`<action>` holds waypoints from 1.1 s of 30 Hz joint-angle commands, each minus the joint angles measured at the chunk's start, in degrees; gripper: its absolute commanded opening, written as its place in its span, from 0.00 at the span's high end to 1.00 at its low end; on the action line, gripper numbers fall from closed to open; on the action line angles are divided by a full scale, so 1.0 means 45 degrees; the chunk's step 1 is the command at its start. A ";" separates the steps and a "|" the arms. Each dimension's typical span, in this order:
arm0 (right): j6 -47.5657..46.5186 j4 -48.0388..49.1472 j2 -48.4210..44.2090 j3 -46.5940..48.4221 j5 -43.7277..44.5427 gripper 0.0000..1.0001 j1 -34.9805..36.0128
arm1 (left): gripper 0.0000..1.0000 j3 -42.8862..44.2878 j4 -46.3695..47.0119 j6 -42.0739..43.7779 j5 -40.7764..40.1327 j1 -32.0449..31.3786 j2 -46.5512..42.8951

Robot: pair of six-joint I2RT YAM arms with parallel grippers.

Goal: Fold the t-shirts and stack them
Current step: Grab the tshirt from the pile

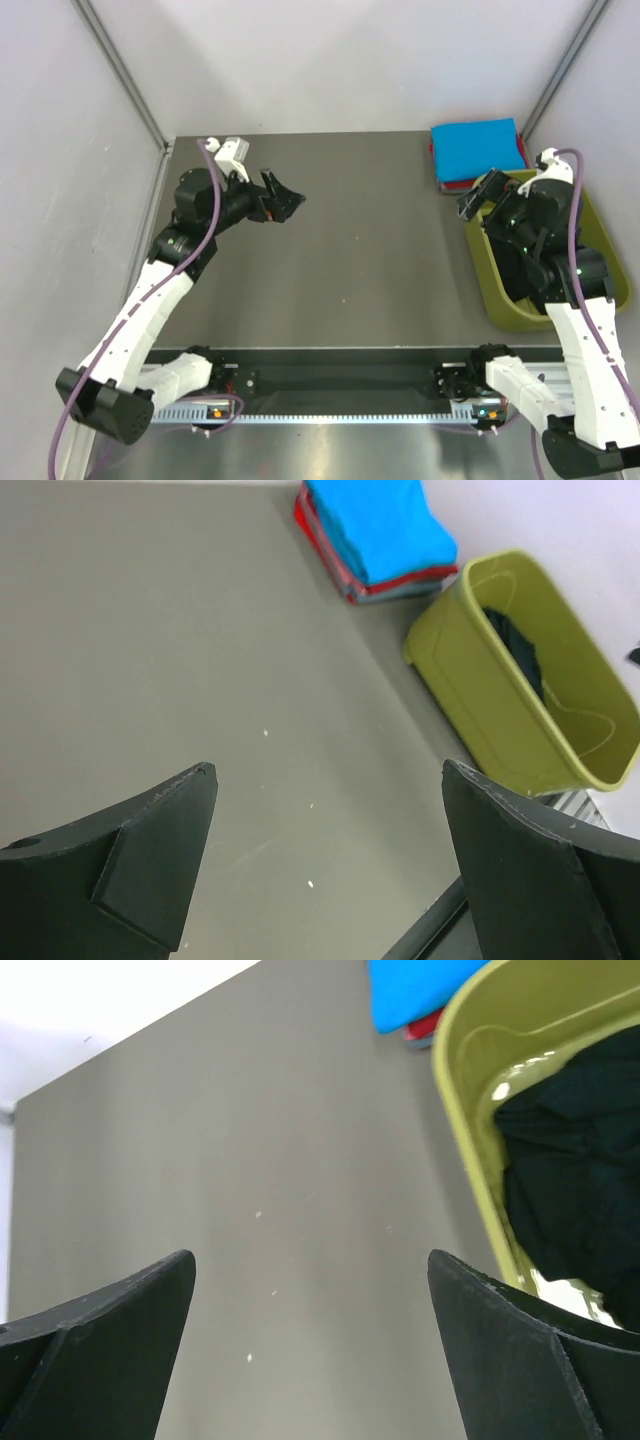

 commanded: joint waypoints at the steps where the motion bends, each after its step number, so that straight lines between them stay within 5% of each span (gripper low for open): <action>1: 0.0116 0.0337 0.0054 0.0237 0.1250 0.00 0.0009 | 0.01 0.0511 -0.0018 -0.0067 0.0421 -0.0002 0.0849; 9: -0.1054 -0.1048 0.2922 0.2715 0.5139 0.00 -0.1760 | 0.02 -0.0622 -0.0194 0.0694 -0.0748 -0.0021 0.1303; 18: -0.0900 0.0179 0.5795 0.1335 0.2721 0.00 -0.6686 | 0.02 -0.1286 0.0547 0.1045 -0.1178 -0.0099 0.0619; 27: -0.0666 0.1858 0.8139 -0.0268 0.4416 0.01 -0.7081 | 0.04 -0.1443 0.0528 0.1651 -0.1687 -0.0119 0.0988; 33: -0.0919 0.3851 0.9429 -0.1382 0.3384 0.01 -0.7334 | 0.06 -0.1267 0.0353 0.1827 -0.1668 -0.0100 0.1341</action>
